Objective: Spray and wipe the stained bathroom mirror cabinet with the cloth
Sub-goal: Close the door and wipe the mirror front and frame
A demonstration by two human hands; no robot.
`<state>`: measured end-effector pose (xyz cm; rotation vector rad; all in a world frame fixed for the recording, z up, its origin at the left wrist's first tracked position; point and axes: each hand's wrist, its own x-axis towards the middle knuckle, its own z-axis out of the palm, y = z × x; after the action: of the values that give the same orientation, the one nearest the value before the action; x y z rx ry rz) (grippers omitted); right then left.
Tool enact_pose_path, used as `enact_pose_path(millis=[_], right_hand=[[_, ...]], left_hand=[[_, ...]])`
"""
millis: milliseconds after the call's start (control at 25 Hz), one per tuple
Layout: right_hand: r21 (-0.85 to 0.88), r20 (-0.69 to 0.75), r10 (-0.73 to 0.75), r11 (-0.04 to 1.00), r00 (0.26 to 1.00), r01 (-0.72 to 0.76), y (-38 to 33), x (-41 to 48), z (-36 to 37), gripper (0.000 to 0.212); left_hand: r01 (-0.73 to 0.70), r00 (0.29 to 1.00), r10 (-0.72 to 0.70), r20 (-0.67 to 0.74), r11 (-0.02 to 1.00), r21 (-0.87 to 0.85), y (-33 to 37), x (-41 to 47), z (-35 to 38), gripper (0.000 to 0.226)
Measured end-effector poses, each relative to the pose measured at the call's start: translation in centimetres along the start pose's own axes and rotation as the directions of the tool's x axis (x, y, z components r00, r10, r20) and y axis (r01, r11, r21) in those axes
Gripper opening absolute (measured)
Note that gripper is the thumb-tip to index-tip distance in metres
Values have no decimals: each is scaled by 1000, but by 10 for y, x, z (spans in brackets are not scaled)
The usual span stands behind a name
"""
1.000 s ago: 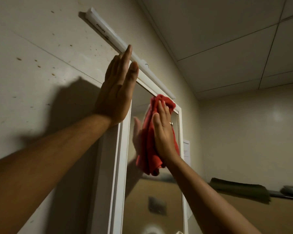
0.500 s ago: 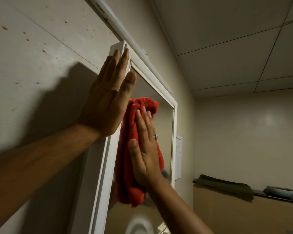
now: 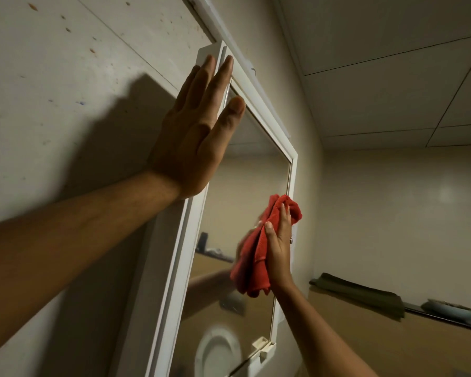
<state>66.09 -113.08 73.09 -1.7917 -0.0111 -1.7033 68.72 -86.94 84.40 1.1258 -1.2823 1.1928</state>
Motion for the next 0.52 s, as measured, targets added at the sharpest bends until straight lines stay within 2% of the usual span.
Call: enact_pose_path(millis=[80,160,280,360,520], right_hand=[[-6,46,-42,999,998,43,-29,-6,13,75],[-63,91,-190,979,978,196,-73,-14,31,74],[-87,138,-406,904,903,419,-119,-41,54,71],[-36,169,-467,877,868,479,-124,-74,59,68],[14,248,-514,849,821,528,-91,-105,49,67]], left_hand=[[11,1000,-11,19,1000,-19,5,0,-1,68],[9,1000,-8,18,1000,-19,8,0,-4,68],[12,1000,-12,19,1000,-10,9,0,-5,69],[16,999,-17,31,1000,11,11,1,-7,69],[13,999,-18,44,993,114,14,-17,-4,73]])
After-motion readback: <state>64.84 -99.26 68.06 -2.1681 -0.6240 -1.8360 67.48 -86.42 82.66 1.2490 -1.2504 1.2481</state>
